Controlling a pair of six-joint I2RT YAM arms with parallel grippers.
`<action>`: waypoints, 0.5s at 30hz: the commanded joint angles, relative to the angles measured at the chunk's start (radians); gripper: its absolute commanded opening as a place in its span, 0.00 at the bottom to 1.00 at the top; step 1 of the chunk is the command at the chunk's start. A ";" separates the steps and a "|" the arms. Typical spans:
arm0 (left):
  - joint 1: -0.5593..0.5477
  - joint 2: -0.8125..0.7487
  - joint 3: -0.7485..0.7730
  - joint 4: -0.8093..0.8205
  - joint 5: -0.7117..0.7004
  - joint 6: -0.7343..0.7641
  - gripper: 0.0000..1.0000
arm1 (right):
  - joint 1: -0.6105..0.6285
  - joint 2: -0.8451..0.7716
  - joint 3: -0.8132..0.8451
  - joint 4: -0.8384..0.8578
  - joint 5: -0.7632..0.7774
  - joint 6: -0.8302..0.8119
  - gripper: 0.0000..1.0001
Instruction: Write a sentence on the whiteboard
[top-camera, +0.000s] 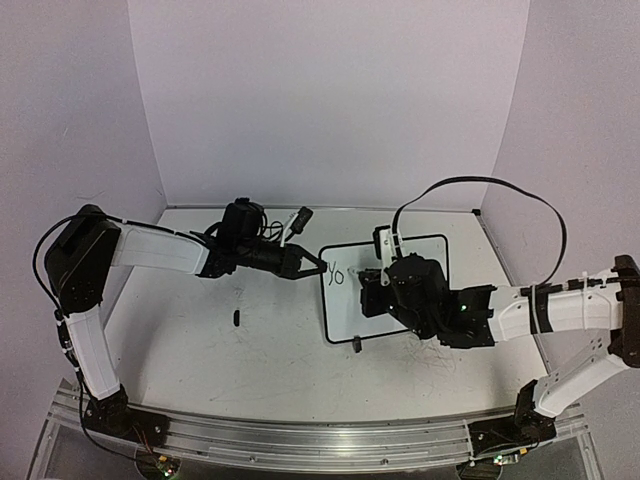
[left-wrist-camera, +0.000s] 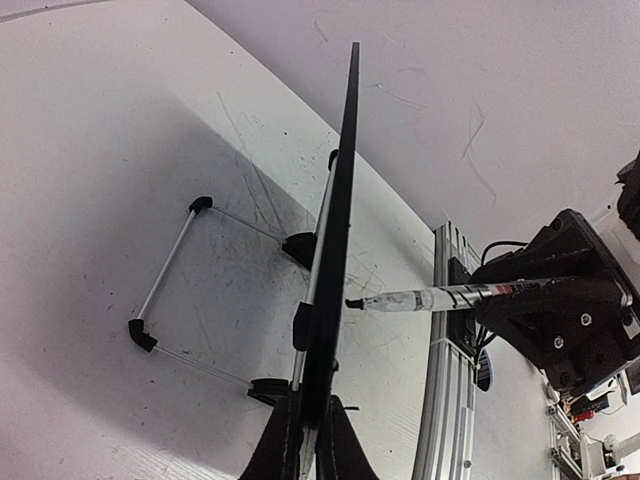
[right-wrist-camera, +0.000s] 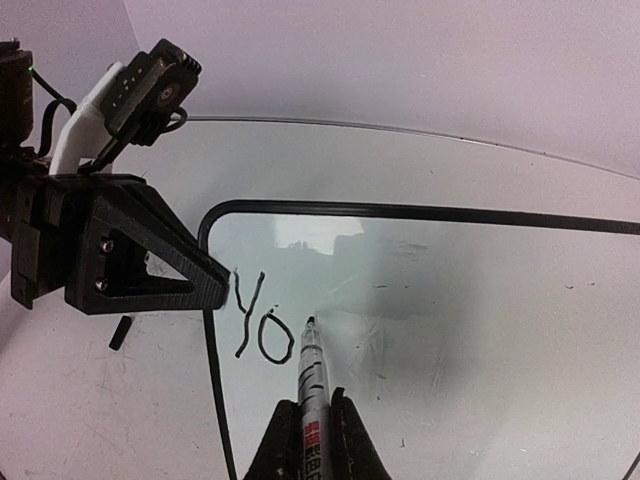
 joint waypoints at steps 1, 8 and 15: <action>0.002 -0.010 0.013 0.018 0.029 -0.019 0.00 | -0.006 0.016 0.024 0.043 -0.002 -0.014 0.00; 0.002 -0.010 0.013 0.018 0.030 -0.019 0.00 | -0.010 0.042 0.039 0.057 -0.017 -0.018 0.00; 0.001 -0.012 0.013 0.018 0.030 -0.019 0.00 | -0.010 0.042 0.040 0.066 -0.009 -0.025 0.00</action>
